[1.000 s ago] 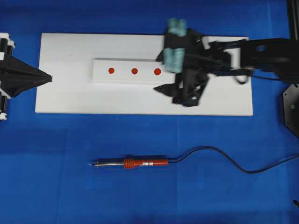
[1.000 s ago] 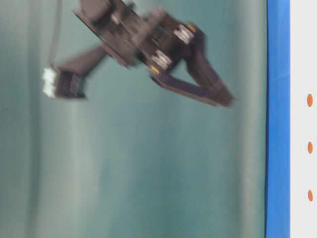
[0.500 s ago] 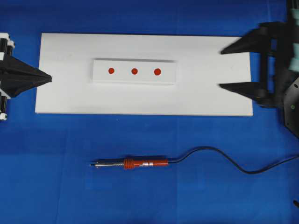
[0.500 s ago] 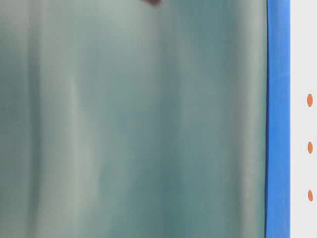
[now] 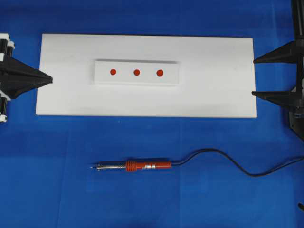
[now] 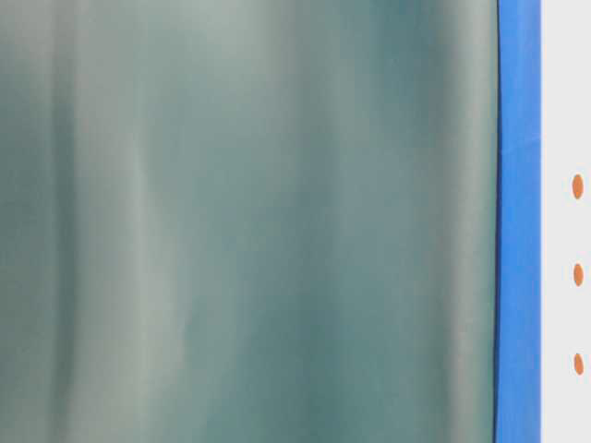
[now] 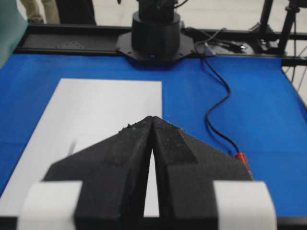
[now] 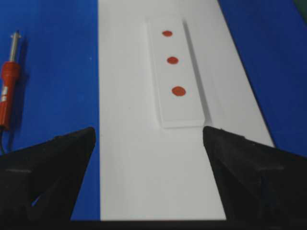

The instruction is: Touch the tip of the soldering iron to the mark.

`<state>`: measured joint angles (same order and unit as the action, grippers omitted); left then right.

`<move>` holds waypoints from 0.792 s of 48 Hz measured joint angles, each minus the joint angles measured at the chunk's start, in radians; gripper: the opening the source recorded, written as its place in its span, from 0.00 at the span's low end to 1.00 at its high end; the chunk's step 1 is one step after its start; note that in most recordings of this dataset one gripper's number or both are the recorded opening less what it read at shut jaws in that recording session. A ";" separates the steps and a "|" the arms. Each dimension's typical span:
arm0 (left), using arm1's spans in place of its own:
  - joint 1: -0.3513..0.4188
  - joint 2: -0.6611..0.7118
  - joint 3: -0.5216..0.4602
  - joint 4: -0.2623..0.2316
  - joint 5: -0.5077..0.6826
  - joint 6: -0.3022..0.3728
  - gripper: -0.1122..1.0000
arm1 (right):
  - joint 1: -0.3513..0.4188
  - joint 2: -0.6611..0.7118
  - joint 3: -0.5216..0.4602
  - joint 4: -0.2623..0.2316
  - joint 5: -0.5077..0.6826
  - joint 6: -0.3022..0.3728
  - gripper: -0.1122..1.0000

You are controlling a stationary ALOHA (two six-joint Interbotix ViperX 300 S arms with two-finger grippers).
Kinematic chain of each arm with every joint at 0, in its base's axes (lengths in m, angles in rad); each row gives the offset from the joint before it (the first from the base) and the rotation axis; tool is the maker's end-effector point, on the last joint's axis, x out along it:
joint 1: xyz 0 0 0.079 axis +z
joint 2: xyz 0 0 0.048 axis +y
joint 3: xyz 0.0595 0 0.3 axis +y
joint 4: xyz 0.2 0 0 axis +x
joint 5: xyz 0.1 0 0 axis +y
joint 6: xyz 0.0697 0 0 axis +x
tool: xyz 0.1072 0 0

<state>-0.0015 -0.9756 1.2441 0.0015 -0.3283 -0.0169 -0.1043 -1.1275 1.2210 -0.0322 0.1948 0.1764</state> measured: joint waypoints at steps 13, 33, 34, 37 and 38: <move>-0.002 -0.002 0.000 0.000 -0.002 0.000 0.10 | 0.000 -0.006 0.055 0.025 -0.048 0.000 0.87; 0.000 0.000 0.000 0.000 -0.002 0.000 0.10 | 0.000 -0.006 0.058 0.029 -0.052 0.000 0.87; 0.000 -0.002 0.000 0.000 -0.002 0.000 0.10 | 0.000 -0.006 0.058 0.028 -0.054 0.000 0.87; -0.002 0.000 0.000 0.002 -0.002 0.000 0.10 | 0.002 -0.006 0.058 0.028 -0.052 0.000 0.87; 0.000 0.000 0.000 0.000 -0.002 0.000 0.10 | 0.000 -0.006 0.058 0.028 -0.054 0.000 0.87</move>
<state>-0.0015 -0.9756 1.2441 0.0015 -0.3298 -0.0169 -0.1043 -1.1336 1.2793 -0.0046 0.1411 0.1764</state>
